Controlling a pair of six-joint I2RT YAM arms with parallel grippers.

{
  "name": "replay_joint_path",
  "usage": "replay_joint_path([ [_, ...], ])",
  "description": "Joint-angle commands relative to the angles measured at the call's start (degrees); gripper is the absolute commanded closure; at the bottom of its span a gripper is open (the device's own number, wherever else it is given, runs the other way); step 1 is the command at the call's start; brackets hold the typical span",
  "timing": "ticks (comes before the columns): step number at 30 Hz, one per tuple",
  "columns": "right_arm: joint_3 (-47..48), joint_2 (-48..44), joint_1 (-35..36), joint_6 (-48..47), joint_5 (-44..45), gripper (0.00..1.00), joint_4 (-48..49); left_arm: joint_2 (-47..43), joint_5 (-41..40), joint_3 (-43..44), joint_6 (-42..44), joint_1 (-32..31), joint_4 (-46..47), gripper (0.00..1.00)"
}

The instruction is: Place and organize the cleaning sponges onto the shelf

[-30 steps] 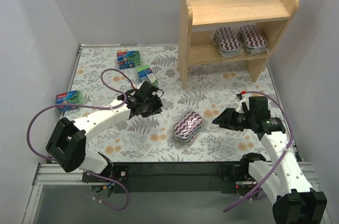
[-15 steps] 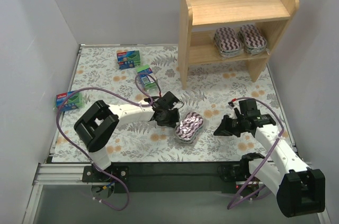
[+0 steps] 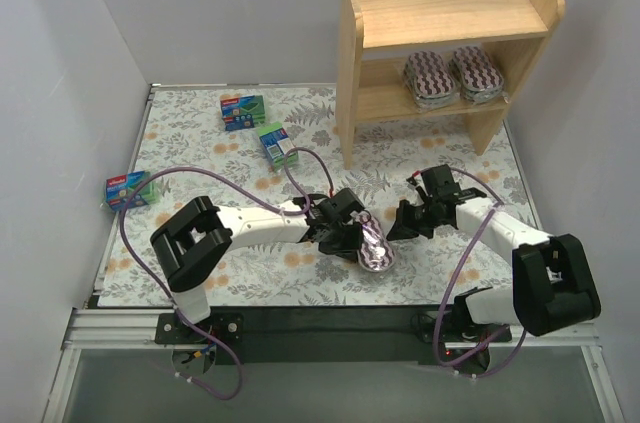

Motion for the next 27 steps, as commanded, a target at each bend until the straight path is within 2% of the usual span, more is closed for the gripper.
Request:
replay_joint_path([
  [1, 5.5, 3.8, 1.7, -0.8, -1.1, 0.99, 4.3, 1.8, 2.0, 3.7, -0.7, 0.1, 1.1, 1.00],
  [6, 11.4, 9.4, 2.0, -2.4, -2.7, 0.99, 4.3, 3.9, 0.7, 5.0, -1.9, 0.1, 1.7, 1.00],
  [9, 15.4, 10.5, 1.9, -2.7, -0.2, 0.99, 3.2, 5.4, -0.6, 5.9, -2.0, 0.4, 0.6, 1.00],
  [12, 18.5, 9.4, 1.5, -1.4, 7.2, 0.72, -0.8, 5.6, -2.0, 7.0, -2.6, 0.7, -0.3, 1.00],
  [13, 18.9, 7.9, 1.2, 0.1, 9.3, 0.56, -2.4, 5.4, -2.6, 7.3, -2.8, 0.8, -0.4, 1.00],
  [16, 18.5, 4.3, 0.6, 0.7, 15.9, 0.39, -3.9, 4.3, -3.3, 7.3, -3.3, 1.3, -0.5, 1.00],
  [19, 17.1, 1.2, 0.1, -0.2, 16.9, 0.35, -5.8, 3.6, -4.3, 7.2, -3.9, 1.8, -0.6, 1.00],
  [27, 7.6, -8.0, -0.1, 2.4, 15.0, 0.34, -7.0, 3.9, -3.2, 8.5, -4.0, 2.8, 0.2, 1.00],
])
